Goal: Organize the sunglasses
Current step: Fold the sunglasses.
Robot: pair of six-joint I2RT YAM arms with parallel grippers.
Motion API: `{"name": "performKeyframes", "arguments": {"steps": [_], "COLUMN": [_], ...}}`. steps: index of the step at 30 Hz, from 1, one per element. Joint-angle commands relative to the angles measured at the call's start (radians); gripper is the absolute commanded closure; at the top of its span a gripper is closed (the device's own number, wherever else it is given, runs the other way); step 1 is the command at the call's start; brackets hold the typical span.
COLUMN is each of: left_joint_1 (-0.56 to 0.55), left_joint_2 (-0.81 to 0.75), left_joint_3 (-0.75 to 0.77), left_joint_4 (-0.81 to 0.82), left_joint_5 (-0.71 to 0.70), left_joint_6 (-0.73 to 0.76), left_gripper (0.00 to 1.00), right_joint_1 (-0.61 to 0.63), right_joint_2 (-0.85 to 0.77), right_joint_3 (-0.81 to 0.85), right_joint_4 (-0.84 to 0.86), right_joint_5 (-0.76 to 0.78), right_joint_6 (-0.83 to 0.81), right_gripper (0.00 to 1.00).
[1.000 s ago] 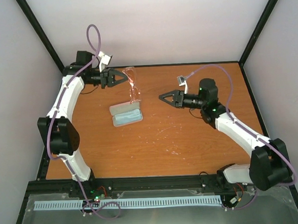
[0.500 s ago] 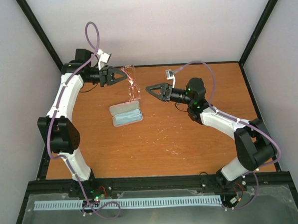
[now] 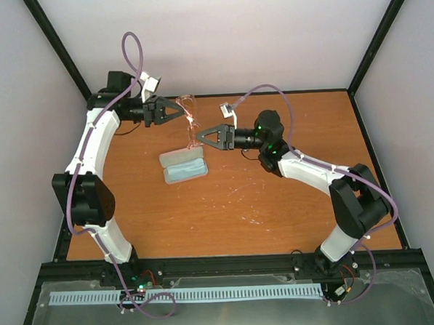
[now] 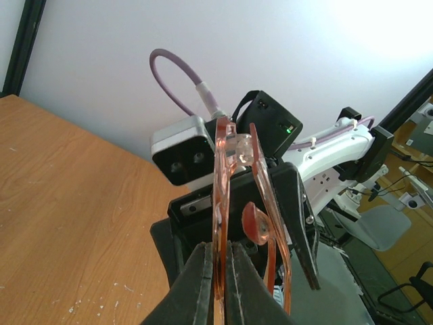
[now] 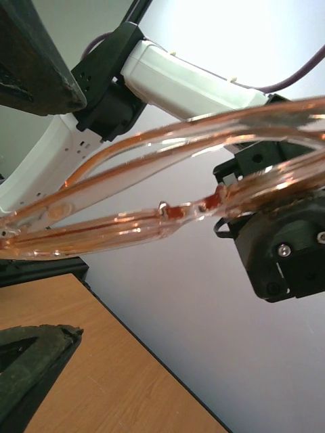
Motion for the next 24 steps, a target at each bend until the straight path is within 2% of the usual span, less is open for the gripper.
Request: {"name": "performKeyframes", "arguments": {"steps": [1, 11, 13, 15, 17, 24], "left_joint_1": [-0.003, -0.003, -0.003, -0.004, -0.004, -0.004], "left_joint_2": [-0.031, -0.03, -0.03, -0.03, -0.03, -0.03], "left_joint_3": [-0.002, -0.01, -0.012, -0.01, -0.008, -0.007], "left_joint_4": [0.016, 0.019, 0.018, 0.018, 0.018, 0.02], "left_joint_5": [0.409, 0.409, 0.41, 0.409, 0.409, 0.409], "left_joint_6": [-0.011, -0.009, -0.008, -0.008, -0.008, -0.012], "left_gripper": [0.99, 0.99, 0.99, 0.99, 0.99, 0.99], "right_joint_1": [0.023, 0.042, 0.045, 0.047, 0.047, 0.048], "right_joint_2": [0.036, 0.079, 0.083, 0.088, 0.092, 0.087], "right_joint_3": [0.036, 0.103, 0.118, 0.128, 0.131, 0.133], "right_joint_4": [0.074, 0.042, 0.004, -0.024, -0.04, -0.075], "right_joint_5": [-0.021, -0.031, -0.036, -0.037, -0.039, -0.037], "right_joint_6": [0.028, 0.015, -0.005, -0.017, -0.022, -0.042], "right_gripper": [0.18, 0.22, 0.32, 0.51, 0.65, 0.69]}}
